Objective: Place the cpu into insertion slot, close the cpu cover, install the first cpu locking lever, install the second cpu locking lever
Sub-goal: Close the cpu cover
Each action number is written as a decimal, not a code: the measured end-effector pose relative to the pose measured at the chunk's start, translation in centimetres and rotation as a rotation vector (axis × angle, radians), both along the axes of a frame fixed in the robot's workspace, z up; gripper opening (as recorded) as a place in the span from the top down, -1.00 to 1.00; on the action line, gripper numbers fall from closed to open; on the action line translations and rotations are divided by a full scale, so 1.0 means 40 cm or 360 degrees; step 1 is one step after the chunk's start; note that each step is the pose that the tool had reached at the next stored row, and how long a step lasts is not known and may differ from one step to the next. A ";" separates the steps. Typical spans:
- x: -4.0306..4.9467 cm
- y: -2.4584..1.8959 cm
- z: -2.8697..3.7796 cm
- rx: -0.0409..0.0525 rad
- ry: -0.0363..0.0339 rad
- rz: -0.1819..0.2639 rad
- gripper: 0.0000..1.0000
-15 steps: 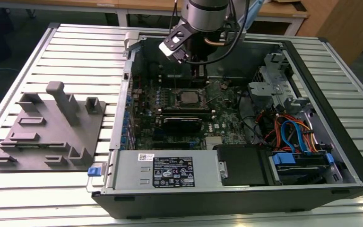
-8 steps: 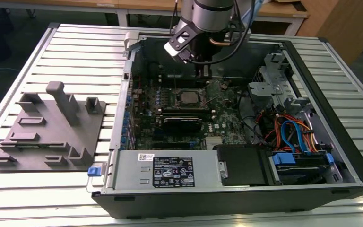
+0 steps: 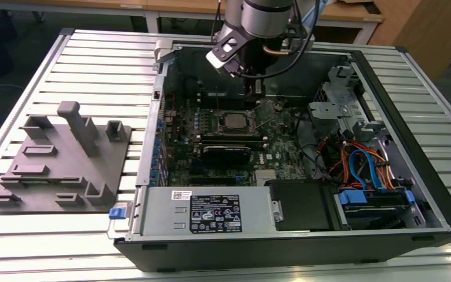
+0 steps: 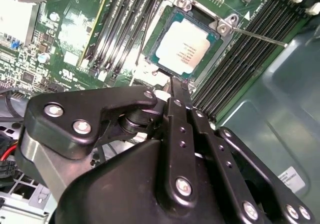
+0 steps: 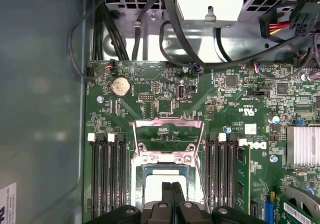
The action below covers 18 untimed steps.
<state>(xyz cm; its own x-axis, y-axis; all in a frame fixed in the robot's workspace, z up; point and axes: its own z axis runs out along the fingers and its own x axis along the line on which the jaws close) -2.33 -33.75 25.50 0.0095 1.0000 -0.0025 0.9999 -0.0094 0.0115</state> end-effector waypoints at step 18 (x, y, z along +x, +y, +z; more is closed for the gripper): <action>0.034 0.000 0.016 0.0000 0.0001 0.0000 0.80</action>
<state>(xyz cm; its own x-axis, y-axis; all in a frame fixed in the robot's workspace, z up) -0.96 -33.73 26.12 0.0095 1.0000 -0.0025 0.9999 -0.0095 0.0108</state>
